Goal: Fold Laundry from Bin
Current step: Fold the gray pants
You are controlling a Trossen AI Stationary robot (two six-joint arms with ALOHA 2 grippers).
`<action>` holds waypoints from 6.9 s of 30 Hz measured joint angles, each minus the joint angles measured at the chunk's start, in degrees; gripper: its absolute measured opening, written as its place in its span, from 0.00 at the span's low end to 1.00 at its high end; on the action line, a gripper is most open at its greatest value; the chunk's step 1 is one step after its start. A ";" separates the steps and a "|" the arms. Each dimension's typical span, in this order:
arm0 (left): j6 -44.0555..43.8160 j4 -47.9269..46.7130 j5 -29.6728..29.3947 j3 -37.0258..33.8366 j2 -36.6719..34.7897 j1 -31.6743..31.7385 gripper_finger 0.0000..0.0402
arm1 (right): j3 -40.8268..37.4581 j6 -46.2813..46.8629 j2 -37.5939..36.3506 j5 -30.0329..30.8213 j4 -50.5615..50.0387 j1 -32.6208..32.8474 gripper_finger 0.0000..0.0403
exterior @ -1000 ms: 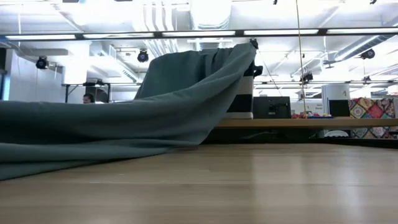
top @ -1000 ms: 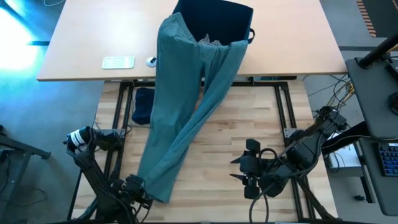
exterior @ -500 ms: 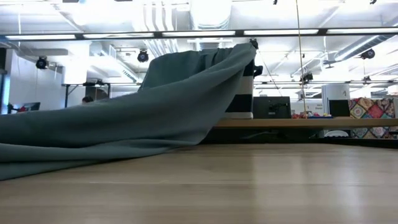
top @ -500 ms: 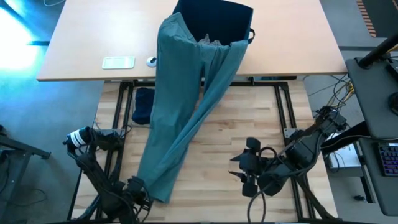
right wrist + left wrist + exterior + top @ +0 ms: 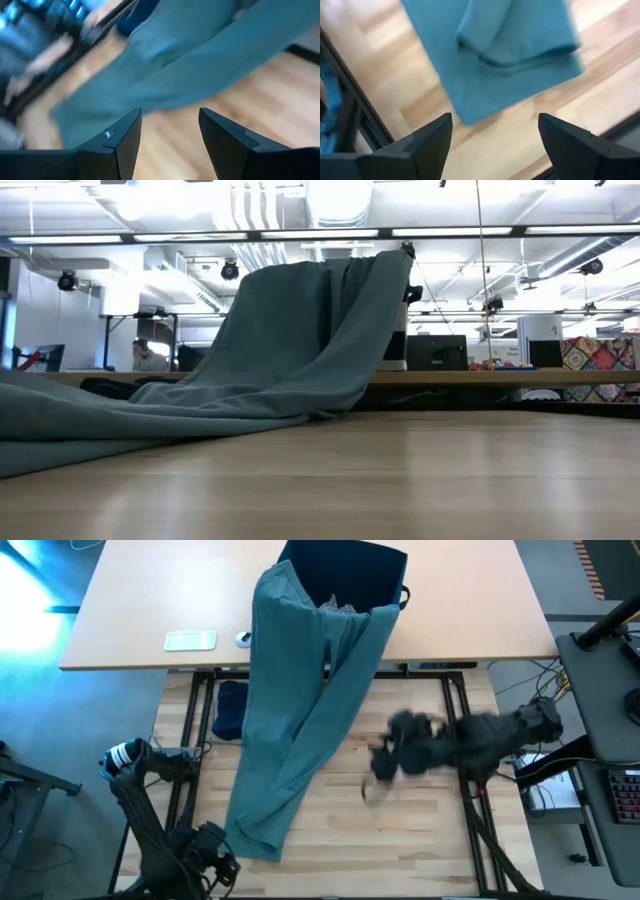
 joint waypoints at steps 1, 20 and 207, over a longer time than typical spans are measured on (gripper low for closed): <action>0.19 -1.49 -1.41 0.88 -0.87 0.02 0.70 | 0.00 0.06 -1.04 -0.02 0.16 -2.86 0.48; 26.75 -7.44 -21.56 1.03 -12.23 19.36 0.64 | 0.07 -16.08 3.01 -24.65 22.42 -66.93 0.48; 105.43 33.63 -2.34 20.65 -4.02 103.87 0.57 | 33.99 -51.37 14.84 -19.49 10.03 -37.64 0.60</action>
